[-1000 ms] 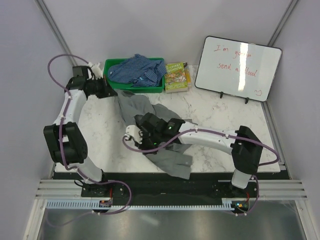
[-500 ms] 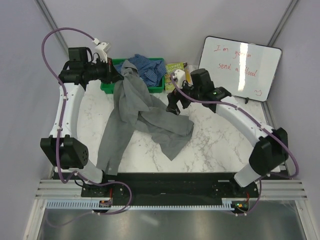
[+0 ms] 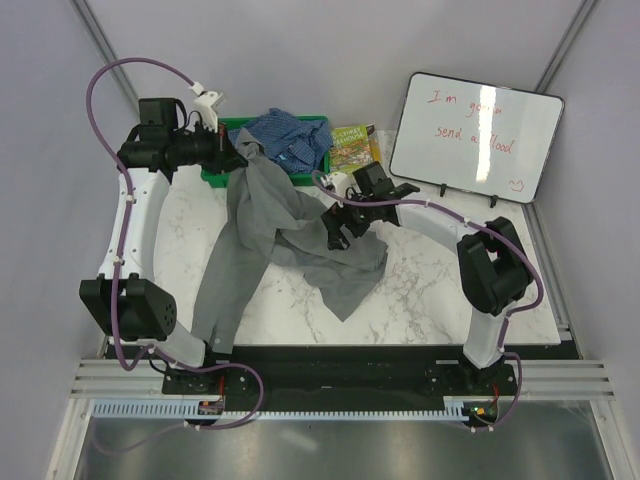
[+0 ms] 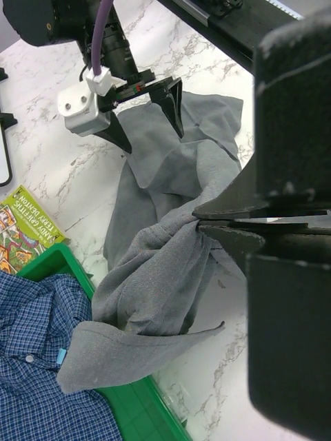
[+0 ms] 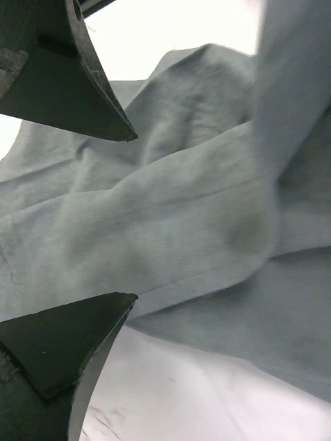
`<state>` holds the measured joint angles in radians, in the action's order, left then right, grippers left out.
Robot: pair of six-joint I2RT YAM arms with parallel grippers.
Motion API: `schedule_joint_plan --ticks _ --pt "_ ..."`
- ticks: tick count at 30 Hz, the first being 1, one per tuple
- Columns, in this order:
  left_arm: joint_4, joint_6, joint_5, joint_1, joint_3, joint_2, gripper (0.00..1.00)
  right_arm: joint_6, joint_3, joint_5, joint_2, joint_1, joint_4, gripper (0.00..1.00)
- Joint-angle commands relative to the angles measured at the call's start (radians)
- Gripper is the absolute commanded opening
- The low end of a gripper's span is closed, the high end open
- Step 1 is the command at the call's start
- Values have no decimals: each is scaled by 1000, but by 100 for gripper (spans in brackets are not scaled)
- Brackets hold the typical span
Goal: Fold and stack the long sleeve shirts
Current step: Flatten the shirt out
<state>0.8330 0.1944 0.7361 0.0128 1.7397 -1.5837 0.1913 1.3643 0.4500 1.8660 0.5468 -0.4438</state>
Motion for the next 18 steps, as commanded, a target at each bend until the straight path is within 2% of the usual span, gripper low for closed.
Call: schedule_joint_plan --ticks 1,7,8,10,11,15,18 --pt "-5 4 43 19 18 28 2 62 97 3 2 56 88 98" --pt "-5 -19 123 62 12 44 2 137 174 -57 36 194 120 98" --pt "-5 -23 124 70 8 45 2 146 192 -94 47 212 110 67" --pt "-15 -47 123 113 -3 45 2 157 240 -119 50 260 87 40" --pt "-20 -58 111 130 -5 42 2 148 239 -117 36 269 79 0" --pt "-37 -85 95 200 27 -10 2 87 151 -85 -124 298 99 0" --pt "-44 -114 129 199 81 -74 2 14 198 -50 -188 323 65 0"
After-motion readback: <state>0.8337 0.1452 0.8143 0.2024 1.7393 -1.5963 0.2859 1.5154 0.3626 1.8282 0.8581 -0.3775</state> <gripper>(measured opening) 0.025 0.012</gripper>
